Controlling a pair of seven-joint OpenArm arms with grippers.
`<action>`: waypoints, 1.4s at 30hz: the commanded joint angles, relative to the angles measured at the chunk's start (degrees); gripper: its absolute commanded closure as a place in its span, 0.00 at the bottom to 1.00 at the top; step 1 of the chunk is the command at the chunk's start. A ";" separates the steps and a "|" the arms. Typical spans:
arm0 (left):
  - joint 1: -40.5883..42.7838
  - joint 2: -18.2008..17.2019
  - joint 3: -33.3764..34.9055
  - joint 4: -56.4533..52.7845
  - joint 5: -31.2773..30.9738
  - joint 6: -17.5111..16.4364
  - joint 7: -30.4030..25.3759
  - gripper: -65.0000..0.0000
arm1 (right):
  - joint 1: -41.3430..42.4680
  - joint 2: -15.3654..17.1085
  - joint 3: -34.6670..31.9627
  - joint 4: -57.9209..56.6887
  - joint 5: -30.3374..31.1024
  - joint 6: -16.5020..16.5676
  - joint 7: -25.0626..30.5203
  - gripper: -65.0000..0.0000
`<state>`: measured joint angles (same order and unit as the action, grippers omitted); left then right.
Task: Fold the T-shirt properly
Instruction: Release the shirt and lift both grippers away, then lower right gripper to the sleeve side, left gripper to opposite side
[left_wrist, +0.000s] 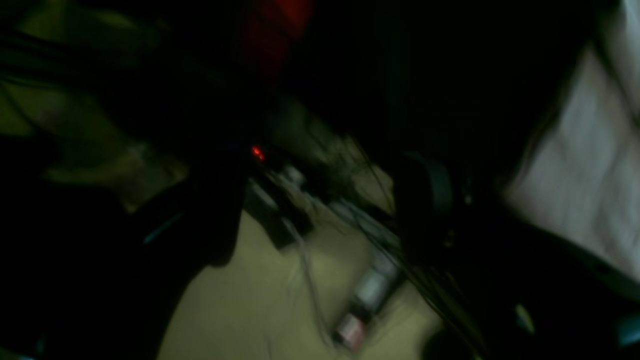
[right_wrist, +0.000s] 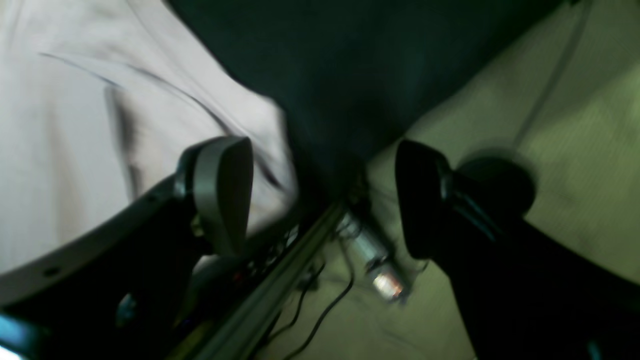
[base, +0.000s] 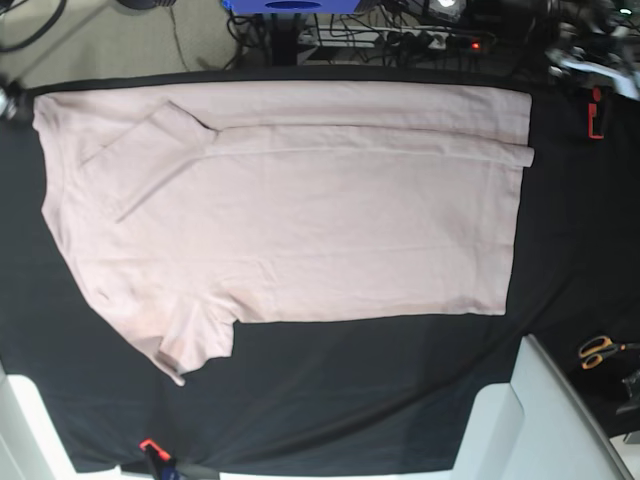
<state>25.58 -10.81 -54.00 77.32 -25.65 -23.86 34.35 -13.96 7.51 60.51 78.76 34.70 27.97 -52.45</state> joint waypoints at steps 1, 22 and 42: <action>-1.89 -3.21 -0.11 2.90 -1.47 -0.71 -0.55 0.30 | 1.43 3.00 -1.92 1.99 1.48 0.74 1.15 0.35; -31.87 -12.88 24.24 -3.78 15.85 -0.98 7.98 0.31 | 42.66 21.72 -65.30 -53.49 1.48 0.39 35.52 0.35; -32.48 -13.24 23.98 -7.82 15.85 -1.07 5.61 0.31 | 47.32 16.98 -75.15 -61.84 1.48 -0.41 40.71 0.36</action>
<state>-6.02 -22.87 -29.65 68.49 -9.26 -25.10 40.95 31.68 23.49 -14.74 16.47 35.62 27.44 -12.60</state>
